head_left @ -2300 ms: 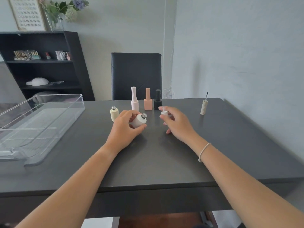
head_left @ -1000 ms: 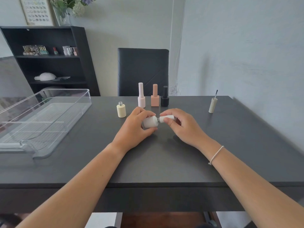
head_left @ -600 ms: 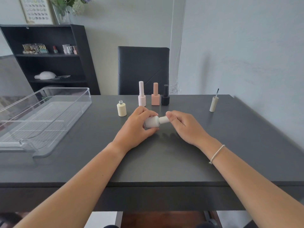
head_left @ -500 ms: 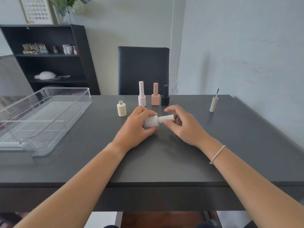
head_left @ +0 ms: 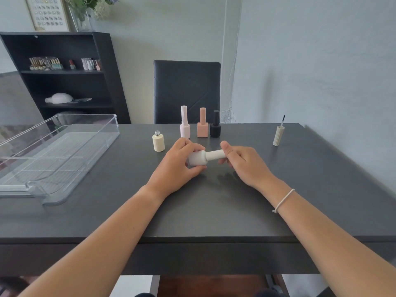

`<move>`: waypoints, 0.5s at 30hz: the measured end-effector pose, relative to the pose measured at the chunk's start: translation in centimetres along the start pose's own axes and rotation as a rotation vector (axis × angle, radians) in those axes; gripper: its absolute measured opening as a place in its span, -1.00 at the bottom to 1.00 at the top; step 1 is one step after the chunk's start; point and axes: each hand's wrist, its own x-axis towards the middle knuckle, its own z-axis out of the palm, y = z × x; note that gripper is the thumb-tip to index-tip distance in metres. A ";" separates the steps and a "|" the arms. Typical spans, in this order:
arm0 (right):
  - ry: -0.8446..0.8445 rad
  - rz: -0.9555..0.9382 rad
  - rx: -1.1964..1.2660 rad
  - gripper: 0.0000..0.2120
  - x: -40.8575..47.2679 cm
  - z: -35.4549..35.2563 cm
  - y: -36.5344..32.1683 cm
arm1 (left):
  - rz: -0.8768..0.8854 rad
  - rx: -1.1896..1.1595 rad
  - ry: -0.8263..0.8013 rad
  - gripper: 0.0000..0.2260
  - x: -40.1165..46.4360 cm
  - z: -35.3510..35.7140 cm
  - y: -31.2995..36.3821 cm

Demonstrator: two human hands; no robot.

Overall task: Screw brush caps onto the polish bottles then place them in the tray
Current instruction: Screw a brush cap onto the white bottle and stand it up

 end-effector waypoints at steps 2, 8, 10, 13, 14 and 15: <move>-0.017 -0.071 -0.047 -0.77 -0.2 0.1 -0.1 | -0.004 0.001 0.003 -0.70 0.0 0.0 0.0; 0.043 -0.048 -0.024 -0.62 -0.2 0.0 -0.1 | 0.003 -0.007 0.005 -0.71 0.0 0.0 0.1; 0.045 -0.107 -0.038 -0.82 -0.2 0.0 -0.1 | 0.004 -0.014 0.010 -0.71 0.0 0.0 0.1; 0.039 -0.108 -0.110 -0.74 -0.2 0.3 -0.1 | 0.003 -0.008 0.000 -0.70 0.0 -0.1 0.1; 0.045 -0.074 -0.101 -0.62 -0.1 0.3 -0.1 | 0.005 -0.005 -0.002 -0.70 0.0 -0.1 0.1; 0.051 -0.050 -0.083 -0.55 -0.1 0.1 -0.1 | 0.004 -0.005 0.000 -0.70 0.0 -0.1 0.1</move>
